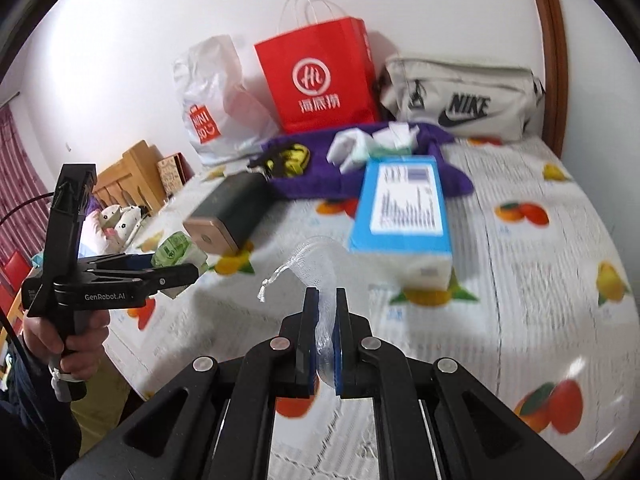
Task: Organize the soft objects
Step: 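Grasp the green tissue packet with the left tool while the right tool lifts the bag, then carry the plastic bag and green packet over the purple towel with both tools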
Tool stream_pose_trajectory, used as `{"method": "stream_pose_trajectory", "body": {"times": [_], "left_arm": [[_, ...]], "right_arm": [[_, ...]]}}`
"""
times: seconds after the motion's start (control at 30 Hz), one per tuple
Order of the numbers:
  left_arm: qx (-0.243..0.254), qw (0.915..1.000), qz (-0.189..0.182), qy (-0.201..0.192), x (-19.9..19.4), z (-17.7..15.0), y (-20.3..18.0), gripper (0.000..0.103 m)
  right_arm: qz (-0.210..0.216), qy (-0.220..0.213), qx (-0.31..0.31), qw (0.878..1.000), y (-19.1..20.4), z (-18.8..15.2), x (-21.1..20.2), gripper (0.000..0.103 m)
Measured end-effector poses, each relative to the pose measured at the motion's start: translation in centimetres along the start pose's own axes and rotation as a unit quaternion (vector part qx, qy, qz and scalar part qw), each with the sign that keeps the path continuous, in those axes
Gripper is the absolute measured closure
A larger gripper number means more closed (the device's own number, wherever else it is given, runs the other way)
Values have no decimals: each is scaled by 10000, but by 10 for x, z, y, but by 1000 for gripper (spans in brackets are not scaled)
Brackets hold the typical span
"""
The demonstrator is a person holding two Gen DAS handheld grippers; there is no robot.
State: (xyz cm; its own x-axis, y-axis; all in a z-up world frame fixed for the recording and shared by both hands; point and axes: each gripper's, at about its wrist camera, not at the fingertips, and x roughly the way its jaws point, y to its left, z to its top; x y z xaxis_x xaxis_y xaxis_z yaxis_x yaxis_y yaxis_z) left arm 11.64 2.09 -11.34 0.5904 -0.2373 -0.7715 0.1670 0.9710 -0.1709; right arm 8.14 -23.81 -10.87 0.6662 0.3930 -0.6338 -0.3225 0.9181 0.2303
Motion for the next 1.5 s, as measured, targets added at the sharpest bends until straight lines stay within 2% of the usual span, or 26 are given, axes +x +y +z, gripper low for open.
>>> {"method": "stream_pose_trajectory", "body": {"times": [0.43,1.03,1.5], "left_arm": [[-136,9991,189,-355,-15,57,19,29],[-327,9987,310,-244,40,133,37,29],[-446,9984,304,-182,75,174,54,29]], "right_arm": [[74,-497,-261,9984,13,80,6,97],[-43,-487,-98,9988,-27,174,83,97],[-19,-272,-162,9995,-44,214,152,97]]}}
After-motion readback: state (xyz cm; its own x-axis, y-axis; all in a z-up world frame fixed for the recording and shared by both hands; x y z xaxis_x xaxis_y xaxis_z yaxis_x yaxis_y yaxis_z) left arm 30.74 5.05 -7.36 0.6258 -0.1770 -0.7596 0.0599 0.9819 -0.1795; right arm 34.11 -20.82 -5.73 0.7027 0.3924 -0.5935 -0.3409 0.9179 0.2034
